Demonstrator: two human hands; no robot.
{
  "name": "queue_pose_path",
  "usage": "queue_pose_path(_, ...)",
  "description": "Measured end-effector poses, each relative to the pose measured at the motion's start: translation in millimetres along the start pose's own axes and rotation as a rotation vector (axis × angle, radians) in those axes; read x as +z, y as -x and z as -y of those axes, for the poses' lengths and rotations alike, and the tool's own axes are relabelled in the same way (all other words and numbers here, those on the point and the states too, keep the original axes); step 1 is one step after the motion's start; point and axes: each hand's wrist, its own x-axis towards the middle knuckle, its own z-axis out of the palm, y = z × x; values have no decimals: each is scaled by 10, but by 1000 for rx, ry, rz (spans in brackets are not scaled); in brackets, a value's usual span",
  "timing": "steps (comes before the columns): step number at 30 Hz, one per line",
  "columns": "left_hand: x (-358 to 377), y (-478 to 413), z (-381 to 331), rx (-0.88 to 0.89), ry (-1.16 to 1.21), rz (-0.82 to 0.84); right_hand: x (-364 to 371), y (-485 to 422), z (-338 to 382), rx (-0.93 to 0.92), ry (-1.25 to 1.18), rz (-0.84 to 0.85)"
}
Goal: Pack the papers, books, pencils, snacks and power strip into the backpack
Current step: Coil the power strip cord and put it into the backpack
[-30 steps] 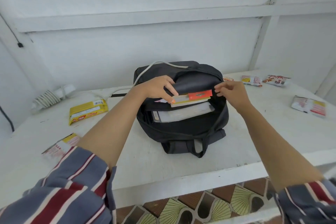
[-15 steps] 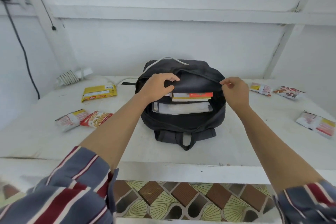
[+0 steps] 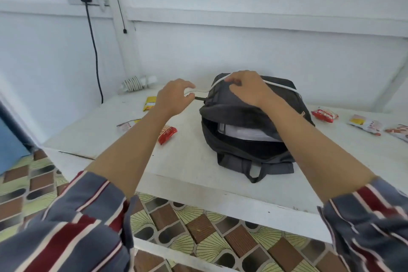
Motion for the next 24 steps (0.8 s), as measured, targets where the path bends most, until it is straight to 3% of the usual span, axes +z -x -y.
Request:
queue_pose_path(3,-101,23,335,-112,-77,75,292,-240,152,-26,60,165)
queue_pose_path(7,-208,23,799,-182,-115,122,740,-548,317,-44,132,247)
queue_pose_path(24,-384,-673,2494,-174,-188,291,2261,-1814,538,124,127,295)
